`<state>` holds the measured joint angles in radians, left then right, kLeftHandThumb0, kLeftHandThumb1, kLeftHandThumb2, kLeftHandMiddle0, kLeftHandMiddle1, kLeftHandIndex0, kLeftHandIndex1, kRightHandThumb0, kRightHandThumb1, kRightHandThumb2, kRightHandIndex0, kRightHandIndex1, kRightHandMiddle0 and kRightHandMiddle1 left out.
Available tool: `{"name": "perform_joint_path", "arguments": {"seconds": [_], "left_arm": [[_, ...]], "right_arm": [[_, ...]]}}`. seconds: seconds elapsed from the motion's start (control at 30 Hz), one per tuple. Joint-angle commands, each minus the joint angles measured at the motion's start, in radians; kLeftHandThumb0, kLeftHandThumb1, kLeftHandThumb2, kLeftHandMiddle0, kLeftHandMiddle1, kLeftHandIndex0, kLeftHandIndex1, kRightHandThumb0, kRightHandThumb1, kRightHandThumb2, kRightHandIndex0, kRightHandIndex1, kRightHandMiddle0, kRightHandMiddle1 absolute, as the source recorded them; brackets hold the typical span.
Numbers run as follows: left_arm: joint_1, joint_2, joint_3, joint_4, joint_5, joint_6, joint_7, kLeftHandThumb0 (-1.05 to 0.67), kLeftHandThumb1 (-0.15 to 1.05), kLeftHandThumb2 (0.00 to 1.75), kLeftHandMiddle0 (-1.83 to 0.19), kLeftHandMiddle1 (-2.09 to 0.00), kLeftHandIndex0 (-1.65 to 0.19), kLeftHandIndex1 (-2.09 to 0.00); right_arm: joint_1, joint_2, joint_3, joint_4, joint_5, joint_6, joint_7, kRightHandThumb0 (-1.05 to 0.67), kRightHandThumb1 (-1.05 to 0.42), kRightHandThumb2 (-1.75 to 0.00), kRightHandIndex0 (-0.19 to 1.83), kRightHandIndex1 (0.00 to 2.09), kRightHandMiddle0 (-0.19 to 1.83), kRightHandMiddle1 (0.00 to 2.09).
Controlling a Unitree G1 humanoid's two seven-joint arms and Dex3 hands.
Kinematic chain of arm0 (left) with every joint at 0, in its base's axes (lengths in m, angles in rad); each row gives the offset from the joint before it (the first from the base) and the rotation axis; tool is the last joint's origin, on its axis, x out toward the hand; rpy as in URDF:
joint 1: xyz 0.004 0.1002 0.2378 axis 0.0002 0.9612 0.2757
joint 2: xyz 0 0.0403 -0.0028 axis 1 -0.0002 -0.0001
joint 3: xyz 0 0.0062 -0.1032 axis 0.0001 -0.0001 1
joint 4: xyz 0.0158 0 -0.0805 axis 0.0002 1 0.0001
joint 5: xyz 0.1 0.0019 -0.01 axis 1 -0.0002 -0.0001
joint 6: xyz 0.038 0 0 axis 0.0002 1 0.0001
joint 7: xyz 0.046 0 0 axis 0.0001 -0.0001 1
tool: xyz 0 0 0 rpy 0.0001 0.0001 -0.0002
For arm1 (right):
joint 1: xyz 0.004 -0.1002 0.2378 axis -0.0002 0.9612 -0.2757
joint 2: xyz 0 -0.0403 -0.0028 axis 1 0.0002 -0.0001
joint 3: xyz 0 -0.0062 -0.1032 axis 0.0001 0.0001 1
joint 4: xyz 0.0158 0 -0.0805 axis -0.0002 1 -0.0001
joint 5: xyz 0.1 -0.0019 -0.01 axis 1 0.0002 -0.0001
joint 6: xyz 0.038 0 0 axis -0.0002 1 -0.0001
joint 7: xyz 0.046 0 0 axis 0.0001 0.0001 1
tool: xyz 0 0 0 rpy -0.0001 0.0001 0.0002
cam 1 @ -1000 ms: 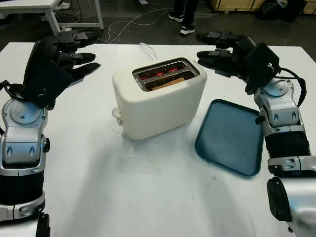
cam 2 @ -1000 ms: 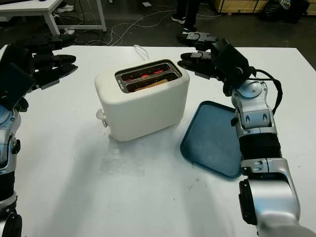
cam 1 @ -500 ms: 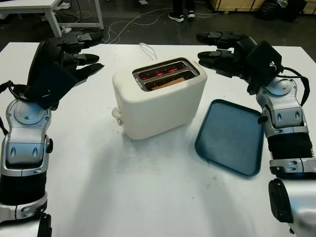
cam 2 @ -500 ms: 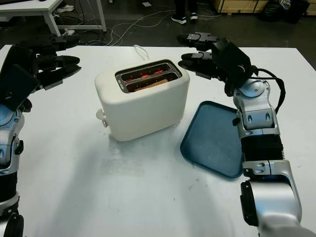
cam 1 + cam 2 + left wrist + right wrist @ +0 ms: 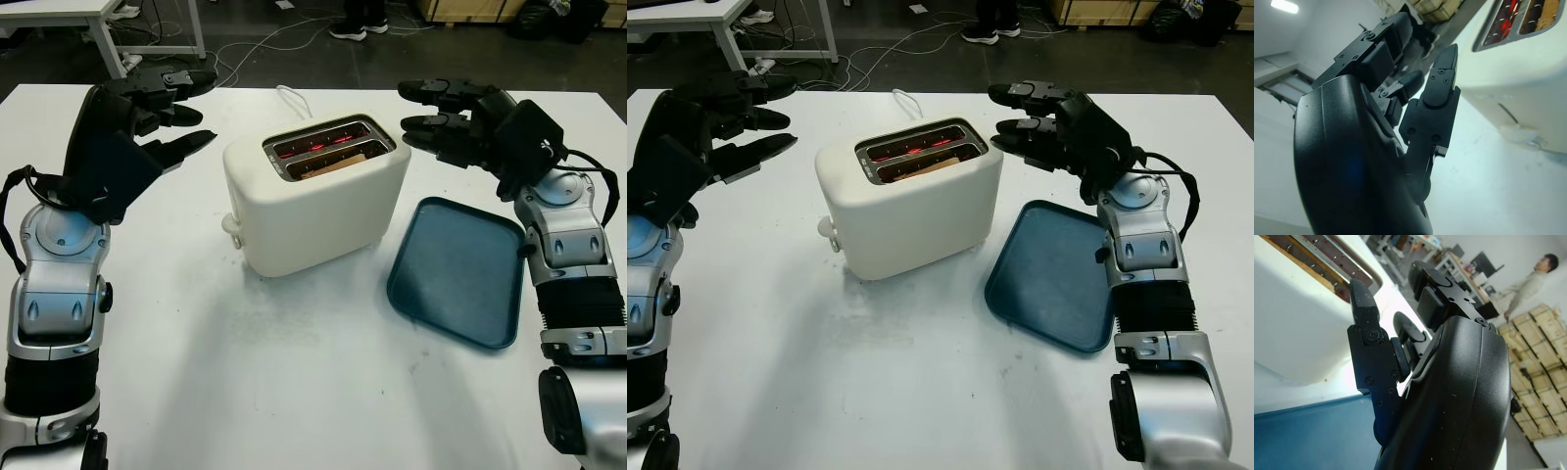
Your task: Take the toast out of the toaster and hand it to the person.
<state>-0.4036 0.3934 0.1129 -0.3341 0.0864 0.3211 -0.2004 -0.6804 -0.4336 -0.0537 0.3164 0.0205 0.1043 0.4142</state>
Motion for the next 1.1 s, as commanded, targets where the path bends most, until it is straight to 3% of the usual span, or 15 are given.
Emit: {"name": "perform_joint_path", "arguments": {"seconds": [0.0, 0.63, 0.97, 1.07], "left_arm": [[0.01, 0.001, -0.005, -0.018, 0.013, 0.019, 0.01, -0.3, 0.9, 0.02, -0.43, -0.88, -0.73, -0.09], [0.041, 0.003, 0.02, -0.097, -0.017, 0.117, -0.006, -0.32, 0.92, 0.03, -0.38, -0.87, -0.69, -0.08], [0.044, 0.006, 0.052, -0.112, -0.067, 0.179, -0.027, -0.39, 0.92, 0.05, -0.4, -0.84, -0.68, -0.08], [0.049, 0.001, 0.06, -0.12, -0.073, 0.188, -0.026, -0.38, 0.92, 0.06, -0.39, -0.83, -0.67, -0.07]], "right_arm": [[0.015, -0.007, -0.005, -0.021, -0.002, -0.03, -0.006, -0.26, -0.92, -0.11, 0.55, 0.34, 0.63, 0.03], [0.038, -0.001, -0.01, -0.077, 0.005, 0.029, -0.009, -0.25, -0.92, -0.14, 0.48, 0.4, 0.62, 0.02], [0.102, 0.011, -0.045, -0.229, 0.026, 0.188, -0.065, -0.17, -0.92, -0.23, 0.39, 0.36, 0.54, 0.0], [0.128, 0.051, -0.081, -0.262, 0.079, 0.226, -0.091, -0.13, -0.92, -0.28, 0.31, 0.29, 0.43, 0.0]]}}
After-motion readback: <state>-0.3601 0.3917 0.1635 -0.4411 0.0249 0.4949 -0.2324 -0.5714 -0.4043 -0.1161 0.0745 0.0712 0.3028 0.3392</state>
